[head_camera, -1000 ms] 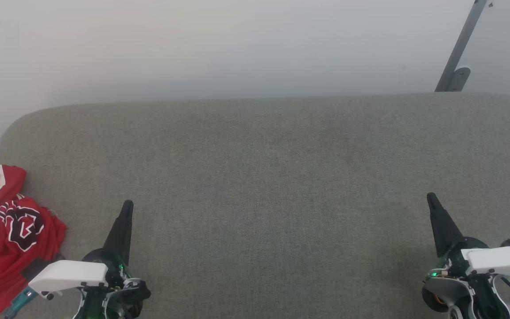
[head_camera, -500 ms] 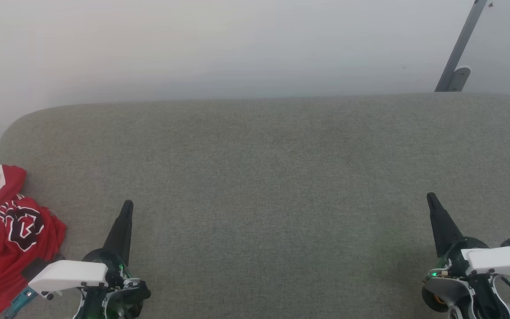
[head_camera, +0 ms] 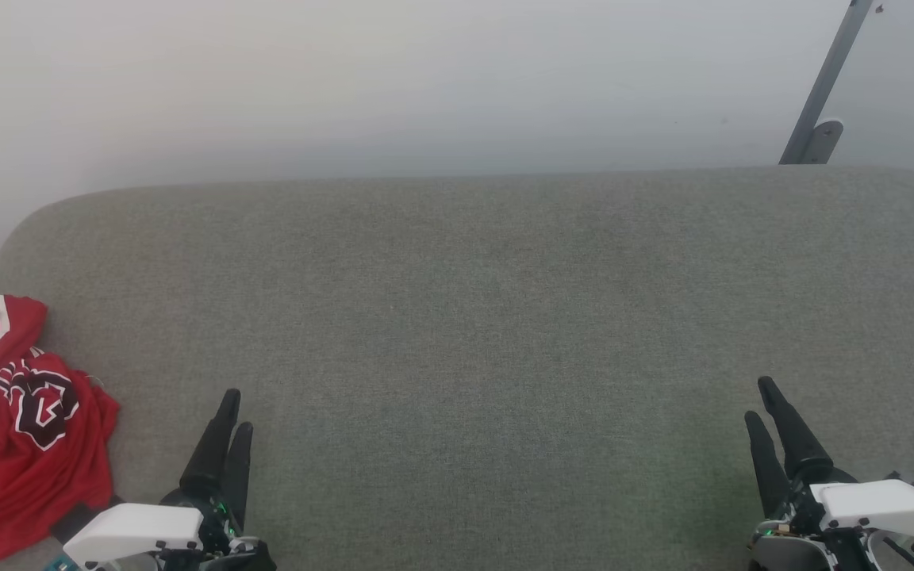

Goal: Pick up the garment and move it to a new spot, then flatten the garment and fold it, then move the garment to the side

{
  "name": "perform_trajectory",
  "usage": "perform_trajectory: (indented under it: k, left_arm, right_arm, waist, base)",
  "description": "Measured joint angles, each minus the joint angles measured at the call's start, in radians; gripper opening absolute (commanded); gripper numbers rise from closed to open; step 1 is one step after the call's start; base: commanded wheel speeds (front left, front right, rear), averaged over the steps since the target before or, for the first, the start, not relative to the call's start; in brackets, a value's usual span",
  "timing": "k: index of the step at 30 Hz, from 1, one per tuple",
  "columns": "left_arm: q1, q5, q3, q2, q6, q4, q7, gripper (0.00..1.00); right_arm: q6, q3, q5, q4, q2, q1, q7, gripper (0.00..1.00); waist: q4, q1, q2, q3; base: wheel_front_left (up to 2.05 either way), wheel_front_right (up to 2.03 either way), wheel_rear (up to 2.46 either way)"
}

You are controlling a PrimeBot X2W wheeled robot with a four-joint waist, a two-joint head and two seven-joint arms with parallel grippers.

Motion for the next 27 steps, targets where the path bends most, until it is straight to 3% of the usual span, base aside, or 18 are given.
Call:
perform_trajectory:
  k: [14,27]
  left_arm:
    - [0.008,0.026,-0.013,0.007,0.007,-0.076,-0.043,1.00]
    - [0.027,0.260,-0.050,0.067,0.048,-0.110,-0.123,1.00]
  right_arm:
    - [0.000,0.052,-0.035,-0.016,-0.009,-0.016,-0.051,1.00]
    - [0.000,0.114,-0.235,0.019,-0.057,-0.043,-0.120,1.00]
  waist:
    - [-0.001,0.0000,0.0000,-0.001]
    - [-0.002,0.0000,0.0000,-0.006]
  base:
    - [0.00,0.00,0.00]
    - [0.00,0.00,0.00]
